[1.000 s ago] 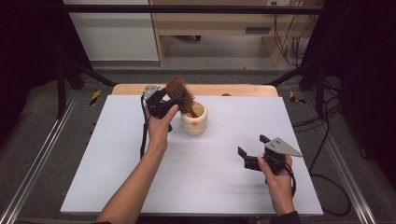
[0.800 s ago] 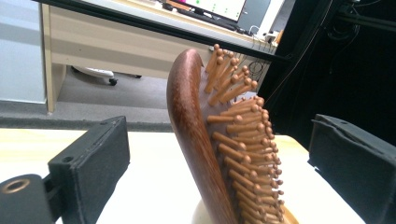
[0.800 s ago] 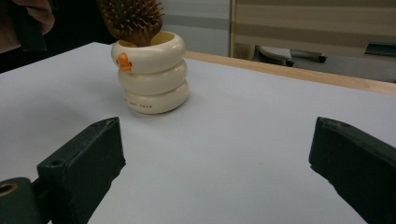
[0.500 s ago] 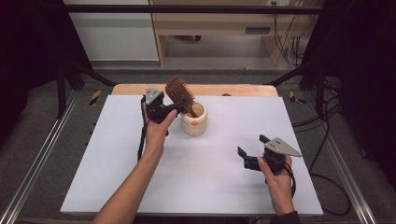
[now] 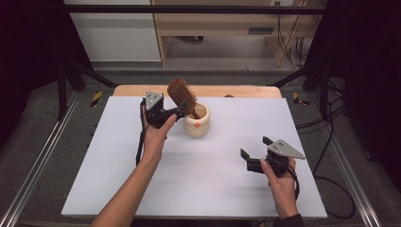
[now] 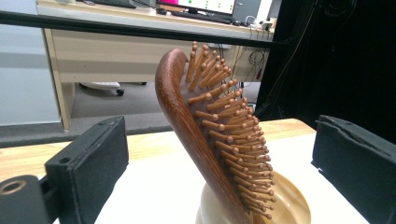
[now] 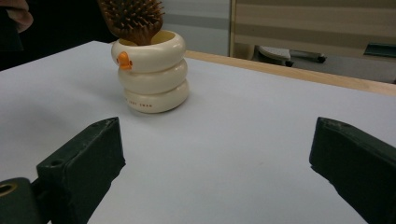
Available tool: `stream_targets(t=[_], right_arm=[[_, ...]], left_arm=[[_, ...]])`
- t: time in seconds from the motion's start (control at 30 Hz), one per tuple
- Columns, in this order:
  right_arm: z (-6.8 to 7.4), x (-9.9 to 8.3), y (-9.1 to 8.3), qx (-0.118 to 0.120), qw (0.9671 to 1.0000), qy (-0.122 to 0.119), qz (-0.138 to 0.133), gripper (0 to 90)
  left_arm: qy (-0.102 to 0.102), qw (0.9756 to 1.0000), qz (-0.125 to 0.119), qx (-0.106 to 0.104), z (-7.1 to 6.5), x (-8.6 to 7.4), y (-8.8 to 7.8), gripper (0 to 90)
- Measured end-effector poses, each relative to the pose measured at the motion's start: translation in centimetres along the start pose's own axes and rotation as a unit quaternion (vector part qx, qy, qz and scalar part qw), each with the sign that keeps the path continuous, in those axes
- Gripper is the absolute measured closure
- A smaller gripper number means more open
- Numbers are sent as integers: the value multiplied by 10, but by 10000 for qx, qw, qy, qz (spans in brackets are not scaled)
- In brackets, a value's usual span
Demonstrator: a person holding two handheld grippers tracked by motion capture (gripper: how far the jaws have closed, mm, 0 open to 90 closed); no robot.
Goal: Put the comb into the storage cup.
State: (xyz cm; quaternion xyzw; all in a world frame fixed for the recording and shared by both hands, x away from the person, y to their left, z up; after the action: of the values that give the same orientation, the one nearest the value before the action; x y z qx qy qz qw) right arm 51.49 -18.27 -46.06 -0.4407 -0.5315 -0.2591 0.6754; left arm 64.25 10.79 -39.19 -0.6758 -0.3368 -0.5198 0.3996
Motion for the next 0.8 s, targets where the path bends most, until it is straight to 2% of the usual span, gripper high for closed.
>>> stream_targets(t=[0.13, 0.33, 0.5, 0.8], right_arm=[[0, 0, 0, 6, 10000, 0, -4, 32], [1, -1, 1, 7, 10000, -30, 20, 32], [0, -1, 1, -5, 10000, -31, 22, 31], [0, -1, 2, -10, 10000, -56, 41, 32]], left_arm=[[26, 10000, 59, 6, 1, -1, -5, 31], [252, 9996, 93, -5, 0, -2, -12, 30], [267, 9995, 138, 15, 2, -4, -19, 30], [232, 9995, 169, -102, 2, -6, -28, 29]])
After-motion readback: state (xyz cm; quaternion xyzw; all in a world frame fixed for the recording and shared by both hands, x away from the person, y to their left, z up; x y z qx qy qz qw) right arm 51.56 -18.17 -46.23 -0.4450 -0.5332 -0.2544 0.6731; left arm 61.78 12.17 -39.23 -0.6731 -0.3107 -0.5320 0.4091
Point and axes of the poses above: each handheld gripper's, and its own axes: y roughly forward along the jaws, x roughly out of its top, z roughly to its left, the point moved 8 cm from there along y, roughly forward along the jaws, and after that the axes turned 2 degrees about z, right-handed, at the moved point
